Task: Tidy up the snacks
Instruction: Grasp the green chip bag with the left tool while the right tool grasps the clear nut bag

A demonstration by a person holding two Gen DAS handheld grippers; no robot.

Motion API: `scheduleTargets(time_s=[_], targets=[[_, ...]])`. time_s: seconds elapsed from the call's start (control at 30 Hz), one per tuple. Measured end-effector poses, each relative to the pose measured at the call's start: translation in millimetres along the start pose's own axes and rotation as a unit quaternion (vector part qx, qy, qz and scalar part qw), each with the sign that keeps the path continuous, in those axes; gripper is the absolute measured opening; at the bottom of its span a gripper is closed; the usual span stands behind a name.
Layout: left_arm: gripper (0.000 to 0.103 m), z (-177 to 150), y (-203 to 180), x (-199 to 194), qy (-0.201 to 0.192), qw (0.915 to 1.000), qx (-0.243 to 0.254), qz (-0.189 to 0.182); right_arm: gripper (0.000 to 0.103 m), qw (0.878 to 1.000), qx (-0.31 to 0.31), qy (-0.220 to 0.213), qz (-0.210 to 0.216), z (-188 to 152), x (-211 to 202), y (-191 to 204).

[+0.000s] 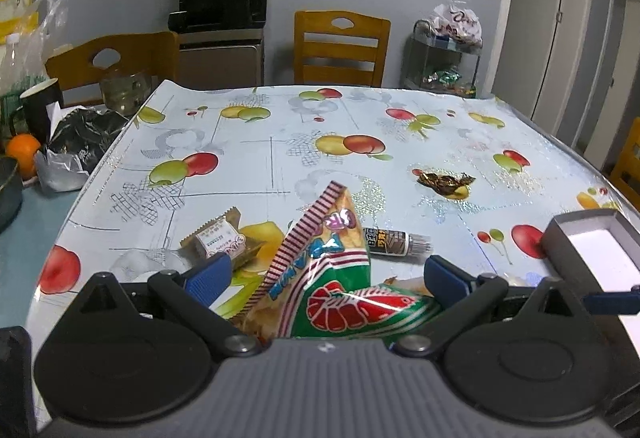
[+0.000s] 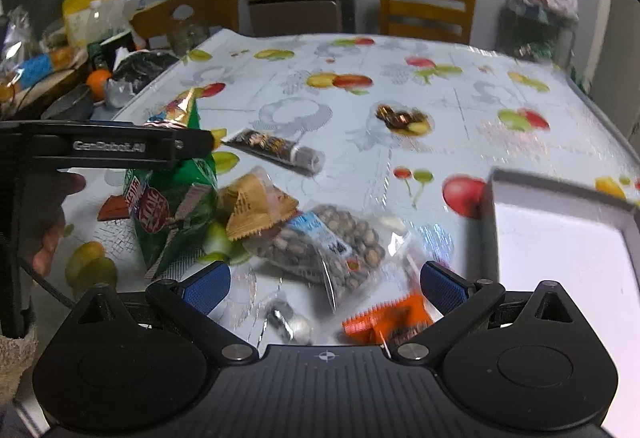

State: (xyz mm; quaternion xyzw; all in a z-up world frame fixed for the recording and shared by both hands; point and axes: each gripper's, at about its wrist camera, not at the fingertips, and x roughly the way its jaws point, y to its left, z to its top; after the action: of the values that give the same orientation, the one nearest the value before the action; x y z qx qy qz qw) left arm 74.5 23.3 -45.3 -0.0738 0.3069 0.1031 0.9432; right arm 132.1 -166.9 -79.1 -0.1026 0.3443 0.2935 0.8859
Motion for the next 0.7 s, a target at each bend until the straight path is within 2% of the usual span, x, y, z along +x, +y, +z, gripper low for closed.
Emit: scheduleTargets(time_s=[0.13,0.3,0.4,0.47,0.6,0.7], targets=[[0.103,-6,1,8,0.005,1.0000,0.003,-0.004,0.099,0.999,-0.046,-0.001,-0.016,4,15,7],[0.103,-13,1,17,0.017,0.9997,0.018,-0.009,0.098,0.995,-0.101,0.011,0.002,1,25,18],[0.103,-17,3,19,0.018,0.9996,0.015,-0.017,0.094,0.994,-0.112,0.019,-0.002,1,32,23],[0.103,-19,4,21,0.021,0.9995,0.014,-0.020,0.086,0.994,-0.110,0.022,-0.006,1,38,24],[0.103,-25,8,25,0.023,0.9991,0.001,-0.035,0.080,0.995,-0.099,0.004,-0.012,-3,43,24],[0.103,-28,12,25,0.023,0.9987,-0.008,-0.045,0.062,0.995,-0.094,-0.016,-0.015,-6,43,23]])
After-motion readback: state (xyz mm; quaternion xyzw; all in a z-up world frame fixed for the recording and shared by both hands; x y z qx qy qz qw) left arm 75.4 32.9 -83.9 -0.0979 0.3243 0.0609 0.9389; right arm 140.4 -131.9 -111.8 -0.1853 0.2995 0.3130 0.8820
